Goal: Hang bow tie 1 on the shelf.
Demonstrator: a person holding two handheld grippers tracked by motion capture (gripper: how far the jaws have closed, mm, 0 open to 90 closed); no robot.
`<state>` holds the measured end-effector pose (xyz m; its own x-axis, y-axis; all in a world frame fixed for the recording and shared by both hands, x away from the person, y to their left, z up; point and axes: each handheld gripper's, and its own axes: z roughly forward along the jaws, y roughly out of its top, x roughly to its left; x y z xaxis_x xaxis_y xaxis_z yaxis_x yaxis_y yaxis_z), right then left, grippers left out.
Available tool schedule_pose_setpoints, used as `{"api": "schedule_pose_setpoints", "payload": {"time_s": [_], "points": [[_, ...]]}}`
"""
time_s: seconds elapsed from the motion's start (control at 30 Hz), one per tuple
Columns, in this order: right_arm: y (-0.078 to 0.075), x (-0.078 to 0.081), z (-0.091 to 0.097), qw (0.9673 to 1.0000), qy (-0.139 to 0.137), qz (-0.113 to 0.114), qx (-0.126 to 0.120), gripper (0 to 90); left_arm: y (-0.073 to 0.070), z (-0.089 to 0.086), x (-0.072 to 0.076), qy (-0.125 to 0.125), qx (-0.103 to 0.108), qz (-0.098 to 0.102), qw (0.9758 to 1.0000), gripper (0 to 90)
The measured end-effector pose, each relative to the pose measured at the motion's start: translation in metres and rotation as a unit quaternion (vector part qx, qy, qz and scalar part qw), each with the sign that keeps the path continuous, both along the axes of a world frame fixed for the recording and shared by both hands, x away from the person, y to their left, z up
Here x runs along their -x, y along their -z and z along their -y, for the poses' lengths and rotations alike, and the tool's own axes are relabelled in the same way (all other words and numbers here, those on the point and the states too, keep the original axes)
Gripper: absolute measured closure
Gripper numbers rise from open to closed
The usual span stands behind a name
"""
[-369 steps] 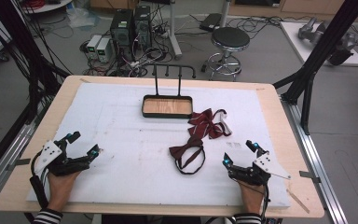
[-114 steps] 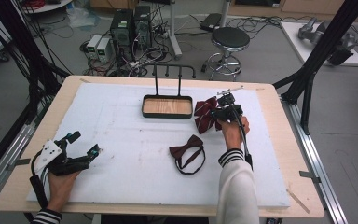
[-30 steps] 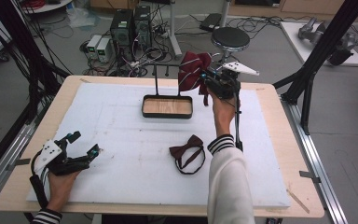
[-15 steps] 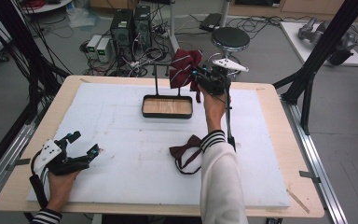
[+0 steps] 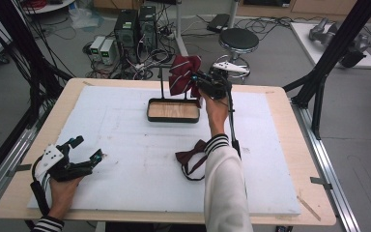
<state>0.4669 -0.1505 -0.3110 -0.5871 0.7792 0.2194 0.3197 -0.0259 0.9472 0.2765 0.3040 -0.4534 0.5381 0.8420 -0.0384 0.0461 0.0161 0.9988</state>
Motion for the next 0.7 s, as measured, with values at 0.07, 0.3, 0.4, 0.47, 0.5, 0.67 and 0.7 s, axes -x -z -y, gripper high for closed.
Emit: {"api": "schedule_pose_setpoints", "payload": {"time_s": [0.07, 0.3, 0.4, 0.47, 0.5, 0.67, 0.7], "points": [[0.0008, -0.0004, -0.0006, 1.0, -0.003, -0.004, 0.001, 75.4, 0.0, 0.0, 0.0, 0.0, 0.0, 0.0, 1.0, 10.0], [0.0038, -0.0021, -0.0008, 0.9996, -0.015, -0.021, 0.009, 75.3, 0.0001, 0.0003, 0.0, 0.0, 0.001, 0.001, 1.0, 10.0], [0.0048, -0.002, -0.0011, 0.9993, -0.021, -0.029, 0.013, 75.3, 0.0001, 0.0003, 0.0, 0.0, 0.001, 0.001, 1.0, 10.0], [0.0053, -0.0016, -0.0017, 0.9991, -0.025, -0.029, 0.017, 75.3, 0.0001, 0.0003, 0.0, 0.0, 0.001, 0.002, 1.0, 10.0], [0.0057, -0.0014, -0.0014, 0.999, -0.025, -0.031, 0.02, 75.3, 0.0001, 0.0003, 0.0001, 0.0, 0.0, 0.001, 1.0, 10.0], [0.0092, -0.0016, 0.0011, 0.9984, -0.023, -0.046, 0.024, 75.3, 0.0, 0.0002, 0.0002, 0.001, 0.0, 0.001, 1.0, 10.0], [0.0095, -0.0016, 0.0015, 0.9982, -0.024, -0.049, 0.024, 75.3, 0.0, 0.0002, 0.0004, 0.0, -0.001, 0.001, 1.0, 10.0]]}}
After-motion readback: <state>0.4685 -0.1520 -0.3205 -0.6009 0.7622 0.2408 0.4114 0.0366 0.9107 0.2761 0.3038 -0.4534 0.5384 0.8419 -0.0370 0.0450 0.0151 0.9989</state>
